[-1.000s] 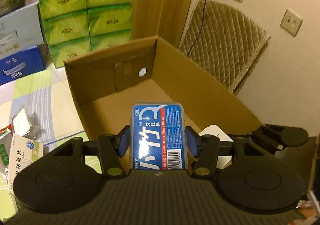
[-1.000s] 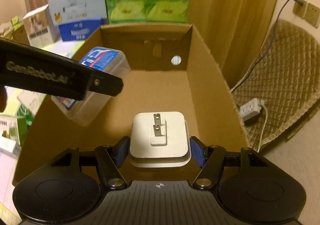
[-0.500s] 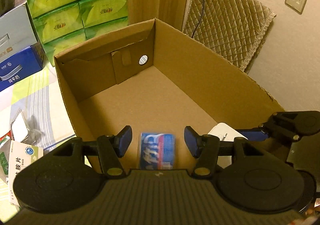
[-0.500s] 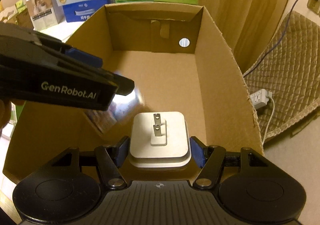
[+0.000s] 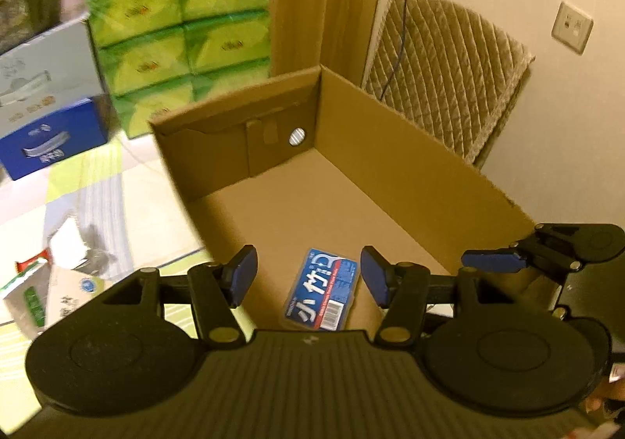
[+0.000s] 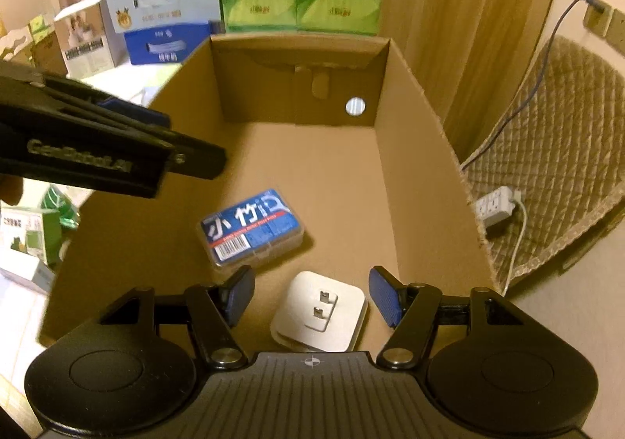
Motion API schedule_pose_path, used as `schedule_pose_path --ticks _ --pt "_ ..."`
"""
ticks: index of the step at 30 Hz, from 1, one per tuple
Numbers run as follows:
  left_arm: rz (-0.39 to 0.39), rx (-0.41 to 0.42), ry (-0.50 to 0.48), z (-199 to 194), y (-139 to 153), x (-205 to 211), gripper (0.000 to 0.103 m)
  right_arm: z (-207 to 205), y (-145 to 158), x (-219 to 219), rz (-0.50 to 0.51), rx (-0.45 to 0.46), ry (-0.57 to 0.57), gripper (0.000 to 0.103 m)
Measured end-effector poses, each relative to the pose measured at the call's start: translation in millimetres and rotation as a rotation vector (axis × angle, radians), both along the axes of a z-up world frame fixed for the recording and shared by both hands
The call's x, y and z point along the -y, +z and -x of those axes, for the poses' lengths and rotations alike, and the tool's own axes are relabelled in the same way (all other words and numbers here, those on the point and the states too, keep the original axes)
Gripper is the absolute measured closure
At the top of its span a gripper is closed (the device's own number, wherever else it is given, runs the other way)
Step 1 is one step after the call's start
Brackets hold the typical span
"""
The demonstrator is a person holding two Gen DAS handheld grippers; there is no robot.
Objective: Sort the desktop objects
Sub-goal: 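Carry both items into the cardboard box and open both tools, then withdraw both tools from the cardboard box back over the table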
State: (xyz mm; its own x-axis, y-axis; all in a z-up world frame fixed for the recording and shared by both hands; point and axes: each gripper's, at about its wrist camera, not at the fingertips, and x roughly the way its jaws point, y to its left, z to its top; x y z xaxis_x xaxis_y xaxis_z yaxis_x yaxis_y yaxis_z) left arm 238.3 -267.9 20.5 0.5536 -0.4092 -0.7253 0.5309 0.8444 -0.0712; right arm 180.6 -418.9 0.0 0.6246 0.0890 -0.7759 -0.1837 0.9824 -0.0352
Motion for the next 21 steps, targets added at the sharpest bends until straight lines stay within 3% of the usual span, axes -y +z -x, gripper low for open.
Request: schedule_pose_path --ticks 3,10,16,21 --pt "0.022 0.021 0.025 10 15 -20 0.046 12 14 -6 -0.013 0.04 -0.007 0.038" --pt "0.062 0.077 0.142 51 39 -94 0.03 50 54 -39 -0.094 0.152 -0.007 0.017" --pt "0.069 0.087 0.288 93 37 -179 0.015 89 67 -86 -0.206 0.205 0.041 0.004" --pt "0.048 0.057 0.428 119 25 -244 0.006 111 59 -129 -0.259 0.17 0.101 0.002"
